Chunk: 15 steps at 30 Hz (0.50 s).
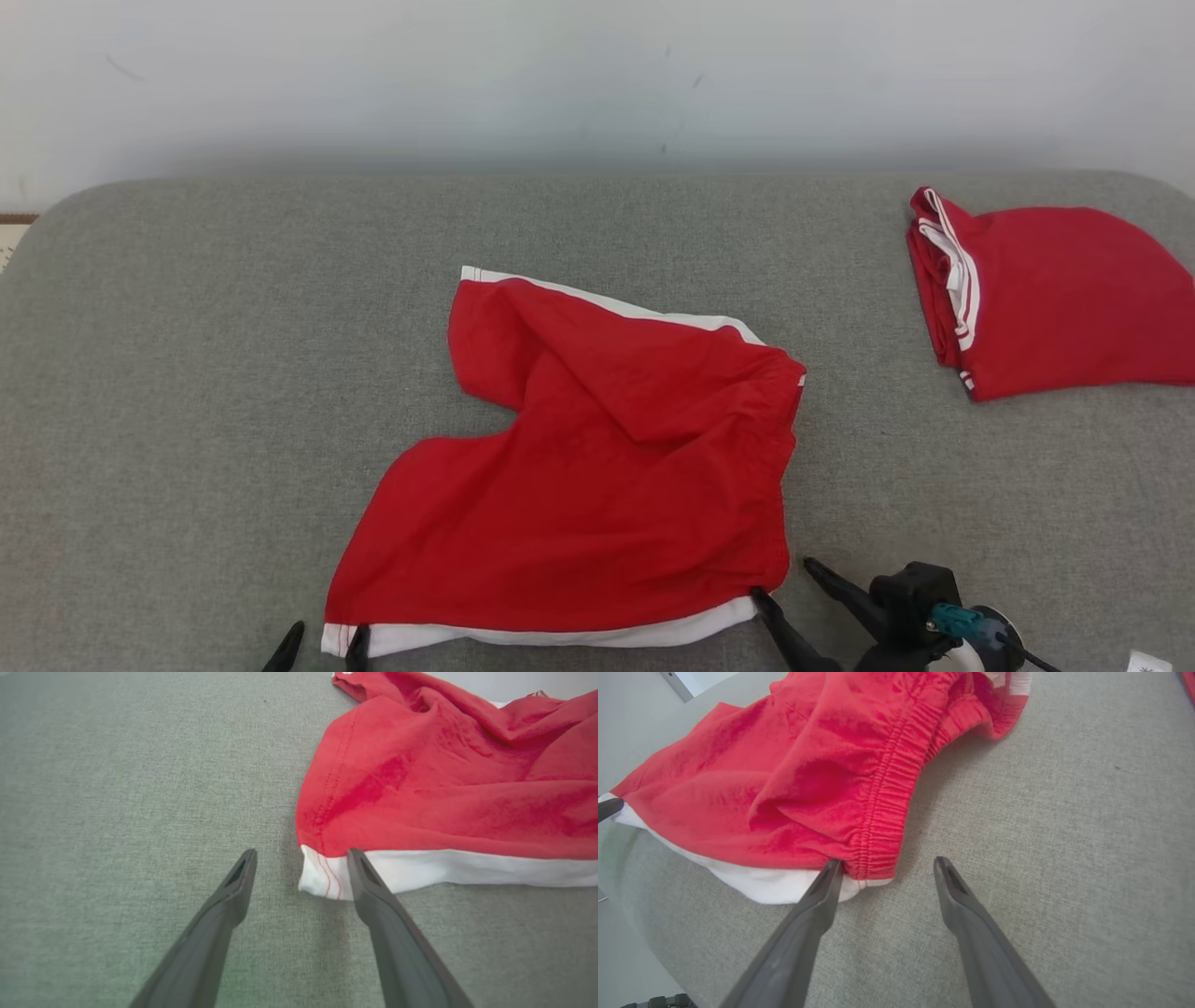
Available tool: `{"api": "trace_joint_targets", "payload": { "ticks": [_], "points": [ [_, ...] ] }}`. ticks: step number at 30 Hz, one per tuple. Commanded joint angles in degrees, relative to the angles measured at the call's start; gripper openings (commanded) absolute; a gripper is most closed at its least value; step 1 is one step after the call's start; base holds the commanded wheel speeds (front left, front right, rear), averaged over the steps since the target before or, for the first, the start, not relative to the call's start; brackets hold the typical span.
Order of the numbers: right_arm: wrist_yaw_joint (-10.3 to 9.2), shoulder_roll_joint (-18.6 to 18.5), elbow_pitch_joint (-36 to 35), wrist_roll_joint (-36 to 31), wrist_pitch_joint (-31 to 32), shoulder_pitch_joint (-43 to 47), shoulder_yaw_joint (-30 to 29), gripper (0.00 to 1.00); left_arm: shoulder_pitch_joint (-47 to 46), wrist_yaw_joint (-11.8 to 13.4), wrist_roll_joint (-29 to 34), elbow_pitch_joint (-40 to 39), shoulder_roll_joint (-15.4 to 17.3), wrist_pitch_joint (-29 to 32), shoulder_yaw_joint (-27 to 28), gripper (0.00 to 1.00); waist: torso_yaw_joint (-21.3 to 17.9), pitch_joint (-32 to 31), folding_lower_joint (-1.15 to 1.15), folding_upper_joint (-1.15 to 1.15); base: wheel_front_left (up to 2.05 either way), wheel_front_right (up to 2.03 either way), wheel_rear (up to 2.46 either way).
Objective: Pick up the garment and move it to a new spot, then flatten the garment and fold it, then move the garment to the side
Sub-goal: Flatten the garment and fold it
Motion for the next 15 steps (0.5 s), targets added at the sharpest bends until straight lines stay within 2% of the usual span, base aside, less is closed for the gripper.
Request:
{"api": "trace_joint_targets", "payload": {
  "ticks": [1,6,7,8,9,10,15],
  "points": [
    [-0.04,-0.4,0.2,0.5,0.0,-0.8,0.5,1.00,-0.6,0.0,-0.1,0.8,0.6,-0.3,-0.4,1.00,0.1,0.3,0.00,0.00,0.00,0.00,0.00],
    [-0.04,-0.9,1.8,1.7,1.1,-3.6,4.5,1.00,-2.9,0.0,-1.4,3.6,1.4,-0.3,-3.2,1.00,0.1,1.0,0.00,0.00,0.00,0.00,0.00],
    [-0.04,-0.9,2.1,2.2,1.2,-4.1,5.3,0.92,-3.3,0.0,-2.2,4.1,1.4,-0.3,-4.0,1.00,0.2,1.1,0.00,0.00,0.00,0.00,0.00],
    [-0.04,-1.0,2.4,2.6,1.0,-4.6,5.7,0.58,-3.7,0.0,-2.7,4.6,1.6,-0.3,-4.6,0.94,0.3,1.2,0.00,0.00,0.00,0.00,0.00],
    [-0.04,-1.2,2.7,2.9,0.8,-5.1,6.1,0.31,-4.0,0.0,-2.9,5.3,1.9,-0.3,-5.2,0.43,0.3,1.3,0.00,0.00,0.00,0.00,0.00],
    [-0.04,-1.3,3.1,3.1,0.5,-5.4,6.4,0.00,-4.3,0.0,-3.5,5.9,2.0,-0.3,-5.9,0.00,0.4,1.3,0.00,0.00,0.00,0.00,0.00],
    [-0.04,-1.8,4.4,4.4,-1.3,-6.4,6.9,0.00,-4.4,0.0,-5.1,6.2,2.3,-0.2,-7.1,0.00,0.6,0.8,0.00,0.00,0.00,0.00,0.00]
  ]
}}
